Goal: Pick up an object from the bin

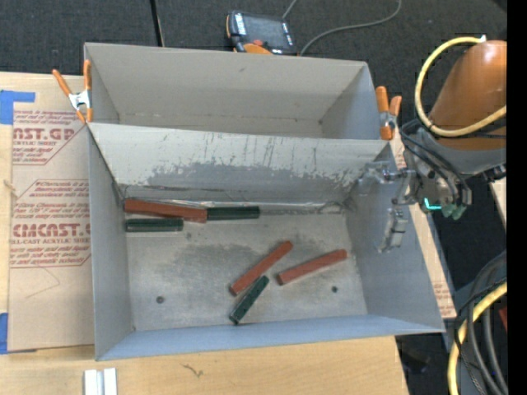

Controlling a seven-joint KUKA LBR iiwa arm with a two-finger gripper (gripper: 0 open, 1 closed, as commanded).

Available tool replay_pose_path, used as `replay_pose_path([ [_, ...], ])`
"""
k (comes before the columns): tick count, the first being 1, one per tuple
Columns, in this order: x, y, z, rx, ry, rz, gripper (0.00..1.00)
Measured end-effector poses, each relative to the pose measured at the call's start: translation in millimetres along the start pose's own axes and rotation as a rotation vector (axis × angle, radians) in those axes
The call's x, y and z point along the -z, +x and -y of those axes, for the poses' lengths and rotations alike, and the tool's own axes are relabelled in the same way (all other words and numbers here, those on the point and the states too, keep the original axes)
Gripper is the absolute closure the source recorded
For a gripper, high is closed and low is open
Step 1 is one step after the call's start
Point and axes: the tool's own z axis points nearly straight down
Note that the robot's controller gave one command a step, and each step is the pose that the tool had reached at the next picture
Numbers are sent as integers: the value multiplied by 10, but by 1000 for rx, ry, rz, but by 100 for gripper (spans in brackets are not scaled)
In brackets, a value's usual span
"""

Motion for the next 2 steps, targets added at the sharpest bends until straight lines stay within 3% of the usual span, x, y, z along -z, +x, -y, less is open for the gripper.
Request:
replay_pose_path([
  [1,-1772,409,-178,-187,-2,-3,0],
  [2,-1722,378,-170,-185,0,6,100],
])
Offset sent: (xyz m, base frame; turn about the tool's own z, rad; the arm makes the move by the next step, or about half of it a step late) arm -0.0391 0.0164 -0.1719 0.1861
